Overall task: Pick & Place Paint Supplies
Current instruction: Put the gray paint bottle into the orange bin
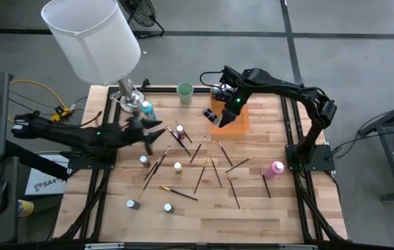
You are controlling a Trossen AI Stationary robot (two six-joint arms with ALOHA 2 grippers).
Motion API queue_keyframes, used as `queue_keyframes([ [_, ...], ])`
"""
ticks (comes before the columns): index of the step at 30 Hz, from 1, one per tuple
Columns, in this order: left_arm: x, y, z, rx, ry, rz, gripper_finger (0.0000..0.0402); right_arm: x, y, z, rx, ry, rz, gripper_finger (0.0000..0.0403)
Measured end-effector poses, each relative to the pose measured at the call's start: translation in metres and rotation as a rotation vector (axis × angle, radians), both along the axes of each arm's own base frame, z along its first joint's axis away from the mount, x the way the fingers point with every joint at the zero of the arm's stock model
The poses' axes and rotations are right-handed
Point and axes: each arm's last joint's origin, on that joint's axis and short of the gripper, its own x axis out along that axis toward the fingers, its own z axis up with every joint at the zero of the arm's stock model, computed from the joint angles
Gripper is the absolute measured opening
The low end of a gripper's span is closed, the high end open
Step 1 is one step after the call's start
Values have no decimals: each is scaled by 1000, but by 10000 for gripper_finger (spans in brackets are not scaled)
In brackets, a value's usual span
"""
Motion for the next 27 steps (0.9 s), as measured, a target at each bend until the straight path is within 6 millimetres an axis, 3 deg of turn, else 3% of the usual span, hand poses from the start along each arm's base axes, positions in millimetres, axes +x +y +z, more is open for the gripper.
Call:
queue_keyframes([
  [4,46,1,30,290,247,100,168,3,6,3,147,-53,31,109],
  [8,89,9,52,533,482,128,168,9,8,4,156,-58,18,109],
  [13,130,23,66,742,666,120,168,20,12,0,198,-85,40,112],
  [17,144,25,67,844,798,65,168,20,10,1,203,-94,36,111],
  [27,141,20,62,962,948,-10,168,13,-6,1,175,-90,-27,113],
])
